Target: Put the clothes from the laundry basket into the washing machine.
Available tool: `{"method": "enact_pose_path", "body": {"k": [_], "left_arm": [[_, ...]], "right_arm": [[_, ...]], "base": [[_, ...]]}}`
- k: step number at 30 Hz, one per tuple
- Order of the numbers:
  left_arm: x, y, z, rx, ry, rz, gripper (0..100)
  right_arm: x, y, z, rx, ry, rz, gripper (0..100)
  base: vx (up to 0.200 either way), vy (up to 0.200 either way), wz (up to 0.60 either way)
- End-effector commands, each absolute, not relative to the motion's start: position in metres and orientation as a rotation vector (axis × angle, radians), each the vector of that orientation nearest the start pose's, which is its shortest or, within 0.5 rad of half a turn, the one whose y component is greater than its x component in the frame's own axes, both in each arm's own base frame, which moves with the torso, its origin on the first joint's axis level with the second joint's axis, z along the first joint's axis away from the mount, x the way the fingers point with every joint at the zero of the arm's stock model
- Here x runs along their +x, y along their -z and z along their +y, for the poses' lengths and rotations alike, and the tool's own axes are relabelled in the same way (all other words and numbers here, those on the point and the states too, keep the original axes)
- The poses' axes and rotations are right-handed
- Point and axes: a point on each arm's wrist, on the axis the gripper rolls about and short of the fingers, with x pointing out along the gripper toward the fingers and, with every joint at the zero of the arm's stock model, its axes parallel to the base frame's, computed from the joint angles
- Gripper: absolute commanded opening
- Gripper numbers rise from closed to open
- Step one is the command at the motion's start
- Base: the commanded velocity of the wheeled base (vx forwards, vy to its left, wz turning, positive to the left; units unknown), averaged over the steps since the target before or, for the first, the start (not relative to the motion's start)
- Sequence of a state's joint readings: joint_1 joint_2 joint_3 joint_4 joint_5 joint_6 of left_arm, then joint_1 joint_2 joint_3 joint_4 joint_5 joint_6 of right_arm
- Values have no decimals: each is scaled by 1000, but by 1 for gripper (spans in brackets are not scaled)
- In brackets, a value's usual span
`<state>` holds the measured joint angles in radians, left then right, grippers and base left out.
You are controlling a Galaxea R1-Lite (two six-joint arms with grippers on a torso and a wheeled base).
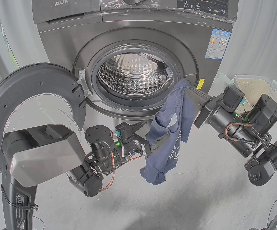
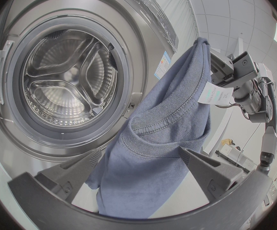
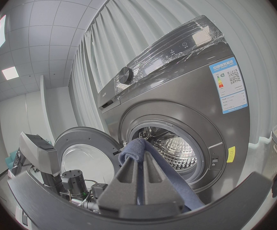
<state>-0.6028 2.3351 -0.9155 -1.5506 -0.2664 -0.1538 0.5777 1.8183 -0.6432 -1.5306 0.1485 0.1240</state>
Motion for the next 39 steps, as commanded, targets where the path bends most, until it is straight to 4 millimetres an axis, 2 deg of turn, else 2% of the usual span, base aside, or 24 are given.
{"method": "enact_pose_path", "body": {"k": [1, 10, 11, 29, 34, 39], "left_arm": [[336, -66, -242, -170, 881, -70, 100], [345, -59, -244, -168, 862, -78, 100], [347, -58, -245, -168, 861, -83, 0], [349, -65, -242, -175, 824, -104, 0], [342, -79, -215, -162, 747, -96, 0], [319, -115, -177, -161, 693, -120, 0]], "right_arm": [[255, -193, 170, 193, -741, -308, 0], [255, -193, 171, 194, -744, -304, 0], [255, -193, 171, 194, -744, -304, 0], [254, -192, 170, 193, -741, -301, 0], [256, -191, 167, 190, -727, -298, 0], [257, -190, 167, 190, -719, -292, 0]], "base": [[0, 0, 0], [0, 0, 0], [0, 0, 0], [0, 0, 0], [0, 0, 0], [0, 0, 0]]}}
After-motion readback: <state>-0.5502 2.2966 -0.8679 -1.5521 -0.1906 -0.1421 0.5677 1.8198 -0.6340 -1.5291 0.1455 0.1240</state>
